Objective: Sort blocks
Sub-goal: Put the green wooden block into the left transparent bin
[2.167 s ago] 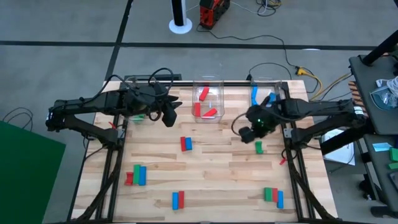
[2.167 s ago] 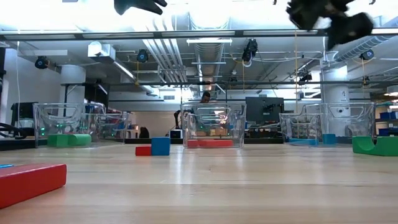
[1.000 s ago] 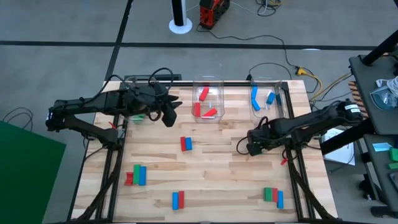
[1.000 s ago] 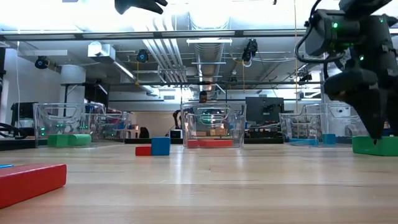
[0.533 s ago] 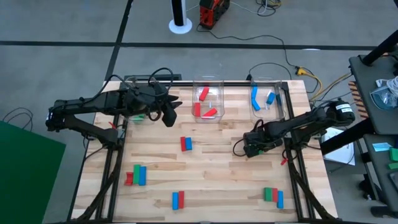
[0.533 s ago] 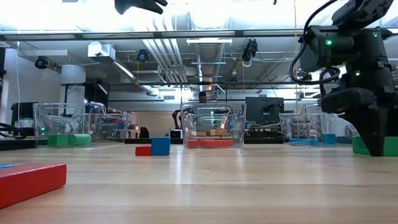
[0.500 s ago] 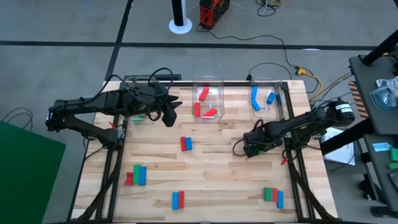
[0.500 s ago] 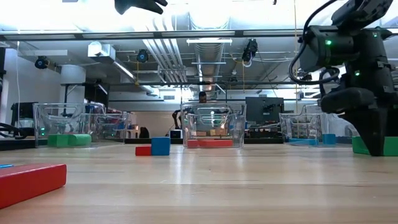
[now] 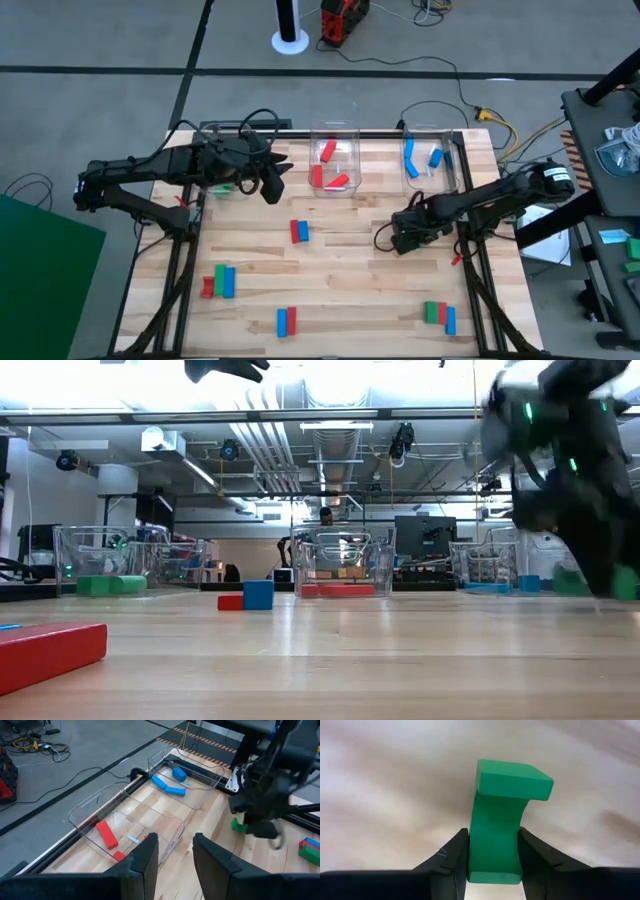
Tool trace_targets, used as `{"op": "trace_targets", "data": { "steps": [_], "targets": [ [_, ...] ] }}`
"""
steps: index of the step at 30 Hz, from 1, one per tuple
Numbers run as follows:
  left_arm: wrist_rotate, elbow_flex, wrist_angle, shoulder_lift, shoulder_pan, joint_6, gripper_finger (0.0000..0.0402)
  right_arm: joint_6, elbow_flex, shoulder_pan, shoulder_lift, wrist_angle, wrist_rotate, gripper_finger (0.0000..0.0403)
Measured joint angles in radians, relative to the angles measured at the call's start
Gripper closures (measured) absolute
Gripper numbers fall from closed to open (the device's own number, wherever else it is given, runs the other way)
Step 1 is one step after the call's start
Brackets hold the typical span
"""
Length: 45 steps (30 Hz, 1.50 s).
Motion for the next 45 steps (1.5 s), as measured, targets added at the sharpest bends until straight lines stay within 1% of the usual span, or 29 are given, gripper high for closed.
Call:
{"op": "trace_targets", "data": {
  "steps": [2,5,8,11,15,18,22,25,29,31,36,38,41,45],
  "targets": [
    [0.001,0.0,0.013,0.0,0.0,0.017,0.0301,-0.061,0.035,0.0,-0.051,0.031,-0.042,0.0279],
    [0.012,0.0,0.057,0.003,0.0,0.082,0.0301,-0.138,0.092,0.0,-0.103,0.098,-0.082,0.0279],
    [0.074,0.0,0.119,0.013,0.0,0.163,0.0301,-0.181,0.163,-0.003,-0.135,0.177,-0.095,0.0279],
    [0.184,0.0,0.185,0.03,0.0,0.254,0.0301,-0.233,0.235,-0.009,-0.131,0.188,-0.143,0.0279],
    [0.393,0.0,0.26,0.065,-0.001,0.355,0.0301,-0.369,0.353,-0.009,-0.102,0.216,-0.251,0.0279],
    [0.478,0.0,0.33,0.097,-0.005,0.377,0.0301,-0.443,0.436,-0.009,-0.064,0.21,-0.332,0.0279],
    [0.507,0.0,0.4,0.13,-0.021,0.405,0.0301,-0.512,0.538,-0.012,-0.018,0.212,-0.419,0.0279],
    [0.514,0.0,0.427,0.147,-0.041,0.423,0.0301,-0.548,0.592,-0.015,0.018,0.211,-0.45,0.0279],
    [0.535,0.0,0.441,0.155,-0.059,0.434,0.0301,-0.55,0.636,-0.036,0.048,0.212,-0.498,0.0279],
    [0.534,0.0,0.436,0.157,-0.075,0.487,0.0301,-0.551,0.652,-0.051,0.064,0.214,-0.523,0.0279],
    [0.537,0.0,0.444,0.165,-0.124,0.706,0.0297,-0.555,0.685,-0.092,0.107,0.235,-0.618,0.0279],
    [0.533,0.0,0.452,0.172,-0.137,0.756,0.0291,-0.556,0.703,-0.104,0.126,0.234,-0.644,0.0279],
    [0.504,0.0,0.462,0.181,-0.146,0.735,0.0277,-0.578,0.733,-0.112,0.158,0.234,-0.678,0.0279],
    [0.497,0.0,0.46,0.193,-0.15,0.698,0.0253,-0.599,0.775,-0.112,0.19,0.233,-0.703,0.0279]
  ]
}}
